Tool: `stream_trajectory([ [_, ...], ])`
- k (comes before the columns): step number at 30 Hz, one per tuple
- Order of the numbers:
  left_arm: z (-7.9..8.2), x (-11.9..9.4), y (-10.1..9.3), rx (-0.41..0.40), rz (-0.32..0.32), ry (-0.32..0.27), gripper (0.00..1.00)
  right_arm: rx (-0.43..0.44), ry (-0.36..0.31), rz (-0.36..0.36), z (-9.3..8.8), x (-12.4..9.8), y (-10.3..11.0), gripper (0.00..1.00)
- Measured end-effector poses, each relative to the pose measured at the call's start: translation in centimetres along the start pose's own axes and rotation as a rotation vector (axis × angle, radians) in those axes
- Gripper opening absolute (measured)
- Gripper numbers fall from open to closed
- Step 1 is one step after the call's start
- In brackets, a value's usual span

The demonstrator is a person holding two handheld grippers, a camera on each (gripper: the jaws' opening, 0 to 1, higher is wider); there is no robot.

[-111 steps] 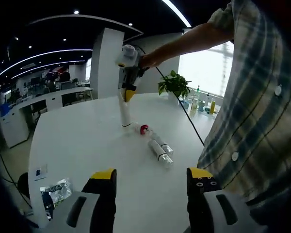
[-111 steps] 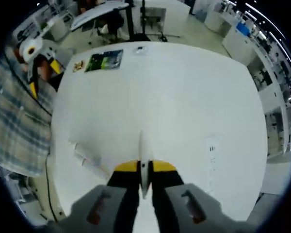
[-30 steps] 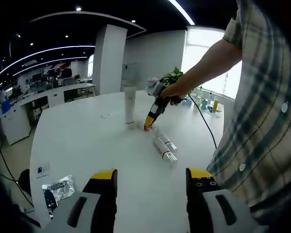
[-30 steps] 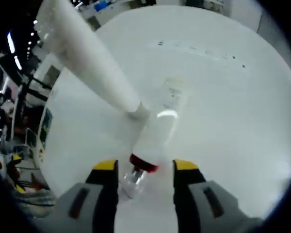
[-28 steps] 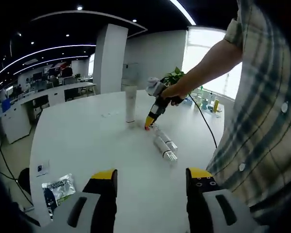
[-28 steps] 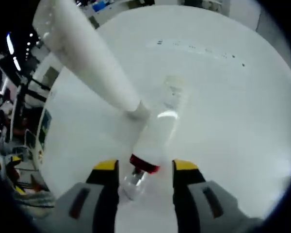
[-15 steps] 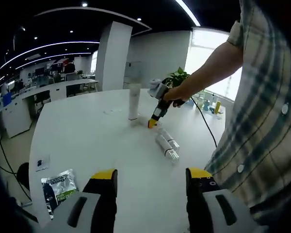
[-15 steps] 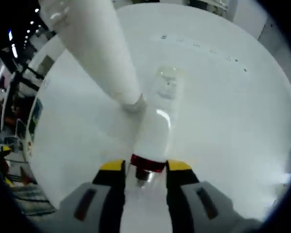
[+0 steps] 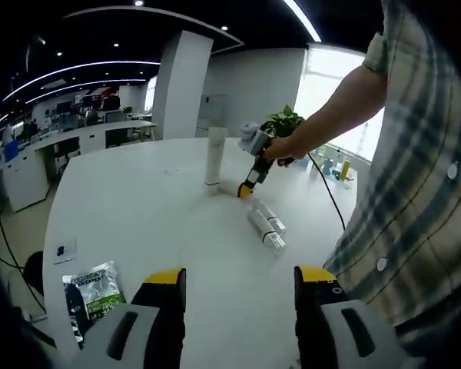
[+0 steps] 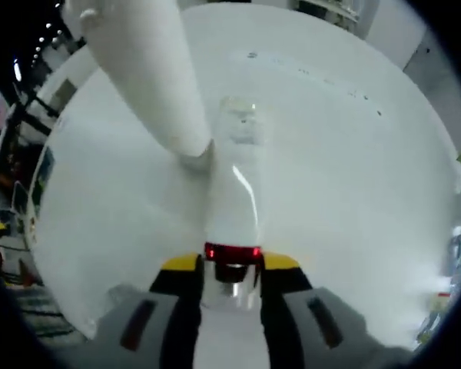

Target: Arrange the skincare products in the storage area until every visible bottle or jar stands upright without overlapping.

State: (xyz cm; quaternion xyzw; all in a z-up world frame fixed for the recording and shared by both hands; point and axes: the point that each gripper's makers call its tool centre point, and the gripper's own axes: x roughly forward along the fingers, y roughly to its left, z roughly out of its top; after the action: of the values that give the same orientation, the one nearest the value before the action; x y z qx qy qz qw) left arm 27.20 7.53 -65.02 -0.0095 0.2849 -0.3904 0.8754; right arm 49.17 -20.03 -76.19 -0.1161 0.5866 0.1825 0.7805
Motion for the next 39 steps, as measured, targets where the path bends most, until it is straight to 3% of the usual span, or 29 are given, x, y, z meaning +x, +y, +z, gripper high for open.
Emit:
stream_trajectory([
  [12, -0.1, -0.1, 0.6, -0.01, 0.009, -0.004, 0.58, -0.016, 0.031, 0.028, -0.2, -1.6, -0.4, 0.24],
  [17, 0.0, 0.1, 0.4, -0.008, 0.006, -0.007, 0.58, -0.036, 0.06, 0.05, 0.0, -2.8, -1.0, 0.24],
  [24, -0.1, 0.5, 0.0, -0.007, -0.005, -0.004, 0.58, -0.145, 0.126, 0.049, 0.2, -5.6, -2.7, 0.24],
  [29, 0.2, 0.7, -0.2, -0.003, -0.011, -0.012, 0.58, -0.135, 0.162, 0.065, 0.3, -7.0, -3.2, 0.23],
  [33, 0.4, 0.9, -0.3, 0.005, -0.014, -0.014, 0.58, -0.146, 0.208, 0.092, 0.3, -8.3, -3.3, 0.23],
  [35, 0.1, 0.9, -0.3, 0.005, -0.01, -0.01, 0.57, -0.121, 0.255, 0.128, 0.0, -8.9, -2.9, 0.23],
  [39, 0.0, 0.9, -0.6, -0.007, -0.009, -0.016, 0.57, -0.161, 0.335, 0.136, -0.9, -9.9, -2.8, 0.23],
])
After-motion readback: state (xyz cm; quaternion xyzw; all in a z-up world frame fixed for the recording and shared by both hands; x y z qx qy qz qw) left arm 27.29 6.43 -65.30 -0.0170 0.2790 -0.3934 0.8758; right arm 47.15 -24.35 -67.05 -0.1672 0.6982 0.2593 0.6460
